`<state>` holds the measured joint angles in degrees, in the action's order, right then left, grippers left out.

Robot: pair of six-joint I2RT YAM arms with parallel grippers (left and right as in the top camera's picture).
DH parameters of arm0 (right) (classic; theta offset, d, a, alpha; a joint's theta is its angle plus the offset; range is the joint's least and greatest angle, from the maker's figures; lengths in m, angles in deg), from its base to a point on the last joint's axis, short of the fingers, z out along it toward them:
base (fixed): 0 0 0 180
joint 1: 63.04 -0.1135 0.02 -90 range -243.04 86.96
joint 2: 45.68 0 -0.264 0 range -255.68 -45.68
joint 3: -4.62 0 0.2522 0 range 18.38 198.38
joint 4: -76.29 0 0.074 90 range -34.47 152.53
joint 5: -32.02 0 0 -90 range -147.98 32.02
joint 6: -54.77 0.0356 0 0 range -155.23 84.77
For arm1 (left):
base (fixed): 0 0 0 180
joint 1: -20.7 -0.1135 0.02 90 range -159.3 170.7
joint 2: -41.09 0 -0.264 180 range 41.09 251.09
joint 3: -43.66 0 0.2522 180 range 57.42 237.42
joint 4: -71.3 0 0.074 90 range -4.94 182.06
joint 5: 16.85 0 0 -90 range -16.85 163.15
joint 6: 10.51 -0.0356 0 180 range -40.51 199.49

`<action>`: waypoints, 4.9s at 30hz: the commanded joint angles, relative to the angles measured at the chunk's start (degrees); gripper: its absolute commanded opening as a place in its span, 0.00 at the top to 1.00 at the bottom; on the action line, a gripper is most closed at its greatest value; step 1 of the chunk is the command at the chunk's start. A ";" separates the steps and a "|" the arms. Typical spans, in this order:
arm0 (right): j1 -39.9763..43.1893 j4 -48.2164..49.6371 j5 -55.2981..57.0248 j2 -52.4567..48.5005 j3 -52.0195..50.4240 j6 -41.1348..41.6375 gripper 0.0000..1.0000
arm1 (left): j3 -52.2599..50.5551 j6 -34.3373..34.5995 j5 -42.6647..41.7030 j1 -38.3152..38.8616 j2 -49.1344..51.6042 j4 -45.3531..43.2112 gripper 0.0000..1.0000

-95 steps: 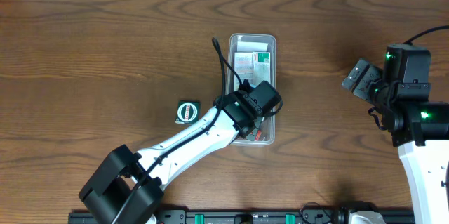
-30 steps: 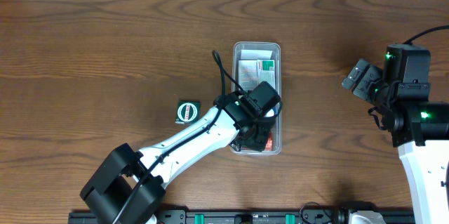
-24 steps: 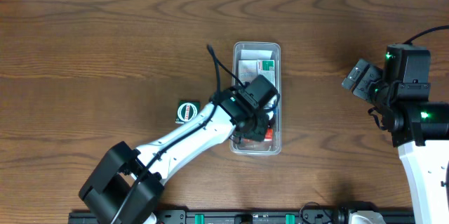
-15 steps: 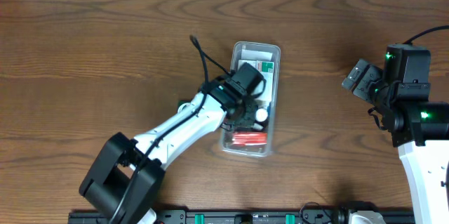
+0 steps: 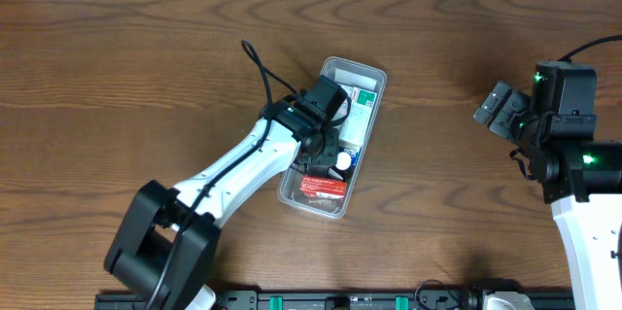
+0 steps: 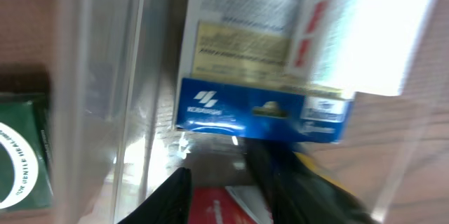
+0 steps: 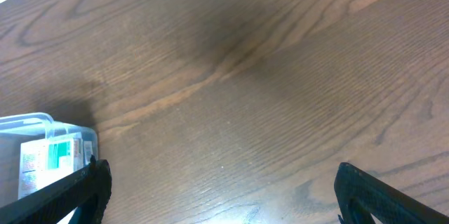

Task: Pack container
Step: 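Move left gripper left to the green tin and grasp it, then lift green tin with left gripper toward the container, then lower green tin into container middle and release left gripper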

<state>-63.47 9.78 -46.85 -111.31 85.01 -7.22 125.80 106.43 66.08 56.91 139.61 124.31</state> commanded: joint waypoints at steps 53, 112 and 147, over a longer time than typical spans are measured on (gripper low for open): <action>0.46 -0.02 0.20 0.00 0.11 -0.24 0.01 | 2.71 -1.66 7.54 -5.95 -2.89 12.50 0.37; 0.46 -0.02 0.22 0.00 0.11 -0.22 0.01 | -1.60 0.17 5.07 4.55 -17.59 -1.07 0.39; 0.46 -0.02 0.20 0.00 0.11 -0.24 0.01 | 3.87 -1.38 12.28 6.62 -9.77 -11.28 0.02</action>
<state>-63.47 9.78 -46.83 -111.31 85.01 -7.22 127.09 105.75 75.61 64.23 132.84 111.74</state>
